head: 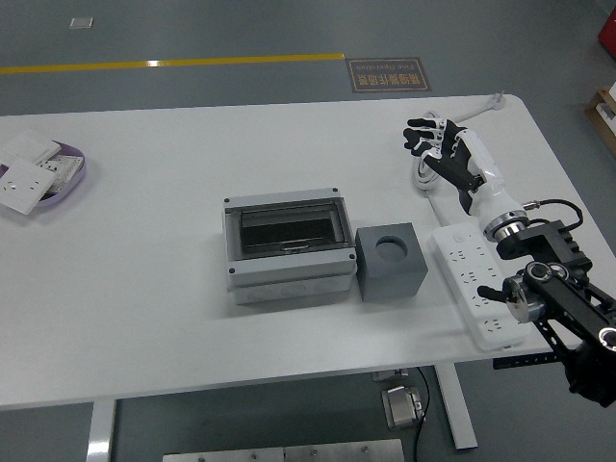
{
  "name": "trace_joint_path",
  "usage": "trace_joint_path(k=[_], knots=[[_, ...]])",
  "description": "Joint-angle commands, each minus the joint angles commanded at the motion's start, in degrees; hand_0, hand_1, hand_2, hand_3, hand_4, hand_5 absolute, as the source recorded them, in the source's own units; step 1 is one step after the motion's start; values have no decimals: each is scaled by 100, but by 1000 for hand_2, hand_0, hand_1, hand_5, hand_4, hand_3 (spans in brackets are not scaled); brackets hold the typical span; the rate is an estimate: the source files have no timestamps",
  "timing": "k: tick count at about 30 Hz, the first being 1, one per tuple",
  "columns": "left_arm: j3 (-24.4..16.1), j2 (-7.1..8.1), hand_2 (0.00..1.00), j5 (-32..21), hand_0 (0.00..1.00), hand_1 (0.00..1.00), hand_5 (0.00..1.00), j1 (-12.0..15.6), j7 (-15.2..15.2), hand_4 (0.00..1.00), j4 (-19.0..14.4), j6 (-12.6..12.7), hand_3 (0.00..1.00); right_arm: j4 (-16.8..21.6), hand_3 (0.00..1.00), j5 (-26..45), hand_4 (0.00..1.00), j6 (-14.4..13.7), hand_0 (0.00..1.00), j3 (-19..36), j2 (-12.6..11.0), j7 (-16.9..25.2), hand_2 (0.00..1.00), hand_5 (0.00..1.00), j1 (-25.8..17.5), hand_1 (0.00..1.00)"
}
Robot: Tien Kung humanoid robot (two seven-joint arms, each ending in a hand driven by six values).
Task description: Pick up the cylinder from the cube,place it in the box,flap close box
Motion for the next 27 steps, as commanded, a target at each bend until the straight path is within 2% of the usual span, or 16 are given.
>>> trace_joint_path(k=[9, 17, 18, 23, 24, 27], knots=[[102, 44, 625, -46, 629, 647, 253, 24, -1, 722, -11, 2, 668, 15, 684, -84, 928, 27, 743, 37, -22, 86, 647, 379, -38, 647], [80, 8, 625, -16, 629, 647, 253, 60, -1, 722, -23, -1, 668, 92, 684, -34, 902, 35, 760, 141, -52, 184, 650, 405, -39, 653], [71, -1, 625, -7, 629, 647, 253, 65, 0, 722, -24, -1, 668, 103, 681, -23, 893, 34, 758, 138, -52, 183, 649, 429, -41, 654], [33, -28, 625, 26, 629, 647, 253, 83, 2, 722, -25, -8, 668, 120, 681, -127, 893, -11, 758, 112, -32, 63, 649, 429, -47, 654], [30, -31, 625, 29, 629, 647, 253, 85, 2, 722, -26, -8, 668, 118, 682, -147, 927, -20, 756, 108, -29, 41, 647, 421, -47, 651], [27, -37, 625, 27, 629, 647, 253, 94, 2, 722, -28, -6, 668, 119, 682, -151, 927, -20, 756, 110, -26, 37, 647, 421, -49, 651]])
